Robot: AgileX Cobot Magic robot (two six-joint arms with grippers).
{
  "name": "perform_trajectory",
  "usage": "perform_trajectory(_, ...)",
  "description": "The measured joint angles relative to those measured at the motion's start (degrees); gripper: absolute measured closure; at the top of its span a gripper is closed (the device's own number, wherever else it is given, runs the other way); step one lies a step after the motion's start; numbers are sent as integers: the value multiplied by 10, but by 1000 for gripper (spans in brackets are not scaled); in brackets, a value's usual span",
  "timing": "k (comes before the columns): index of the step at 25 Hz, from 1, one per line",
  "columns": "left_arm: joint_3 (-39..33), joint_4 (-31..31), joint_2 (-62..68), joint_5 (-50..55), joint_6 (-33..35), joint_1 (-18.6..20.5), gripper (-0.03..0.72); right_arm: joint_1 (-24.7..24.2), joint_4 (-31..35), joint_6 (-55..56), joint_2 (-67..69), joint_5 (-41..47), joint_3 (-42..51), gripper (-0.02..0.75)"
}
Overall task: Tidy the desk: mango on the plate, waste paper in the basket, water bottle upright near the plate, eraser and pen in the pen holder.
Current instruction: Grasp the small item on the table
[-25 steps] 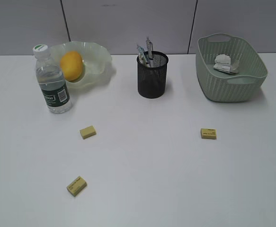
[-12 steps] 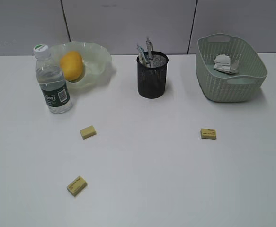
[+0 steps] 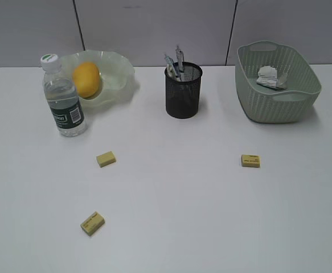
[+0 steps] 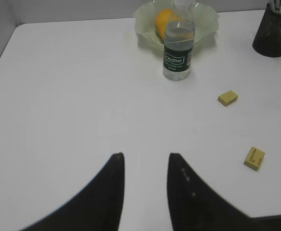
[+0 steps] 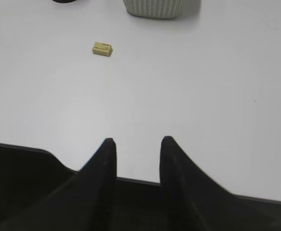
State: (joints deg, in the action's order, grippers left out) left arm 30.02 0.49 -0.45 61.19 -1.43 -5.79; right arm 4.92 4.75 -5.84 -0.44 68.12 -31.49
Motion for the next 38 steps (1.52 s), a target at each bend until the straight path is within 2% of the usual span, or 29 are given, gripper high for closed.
perform_trajectory(8,0,1,0,0,0,0,450,0,0,-6,-1,-73,25,478)
perform_trajectory(19,0,1,0,0,0,0,450,0,-8,5,-1,-77,25,468)
perform_trajectory(21,0,-5,0,0,0,0,450,0,-8,6,-1,-78,25,401)
perform_trajectory(25,0,1,0,0,0,0,450,0,-9,7,-1,-79,25,145)
perform_trajectory(28,0,-5,0,0,0,0,450,0,-9,7,-1,-80,25,99)
perform_trajectory(33,0,-5,0,0,0,0,450,0,-9,7,-1,-80,26,92)
perform_trajectory(38,0,1,0,0,0,0,450,0,-9,8,-1,-82,26,174)
